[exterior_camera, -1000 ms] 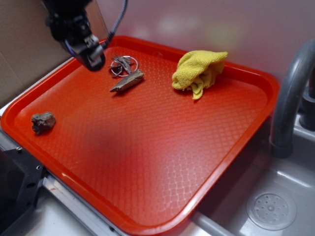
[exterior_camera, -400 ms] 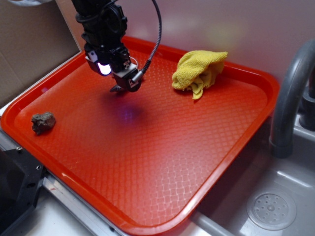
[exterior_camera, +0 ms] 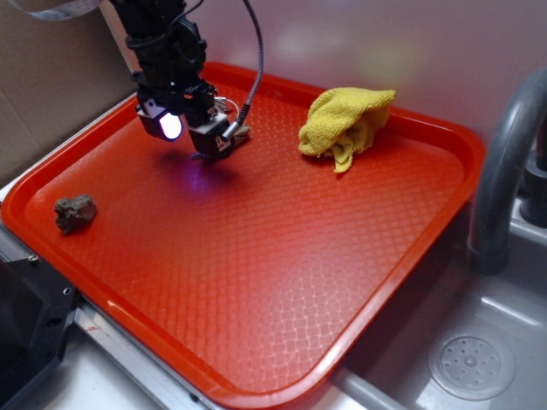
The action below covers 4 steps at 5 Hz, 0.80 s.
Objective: Grab the wood chip.
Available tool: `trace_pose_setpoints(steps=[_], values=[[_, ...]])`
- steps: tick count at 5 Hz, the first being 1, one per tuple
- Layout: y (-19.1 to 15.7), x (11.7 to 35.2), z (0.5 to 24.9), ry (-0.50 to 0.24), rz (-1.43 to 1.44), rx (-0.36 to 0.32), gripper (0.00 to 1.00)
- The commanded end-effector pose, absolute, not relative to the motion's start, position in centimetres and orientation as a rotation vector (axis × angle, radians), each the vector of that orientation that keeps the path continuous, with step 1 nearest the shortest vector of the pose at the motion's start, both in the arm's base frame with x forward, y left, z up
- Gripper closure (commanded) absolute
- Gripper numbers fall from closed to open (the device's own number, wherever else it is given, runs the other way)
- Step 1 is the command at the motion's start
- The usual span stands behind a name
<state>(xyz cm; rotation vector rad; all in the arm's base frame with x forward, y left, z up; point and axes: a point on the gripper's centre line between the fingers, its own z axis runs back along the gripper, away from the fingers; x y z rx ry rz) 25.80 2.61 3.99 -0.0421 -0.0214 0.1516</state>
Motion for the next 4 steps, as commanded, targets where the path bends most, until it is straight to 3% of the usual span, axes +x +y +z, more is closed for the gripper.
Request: trace_pose_setpoints(steps=[1,3,4], values=[[3.3,28.5,4.6,-0.023,0.202,-0.059,0.0],[1.5,28.2,3.5,-0.048,0.137,-0.065,0.0],[0.3,27.8,4.1,-0.048,0.1,-0.083,0.0]])
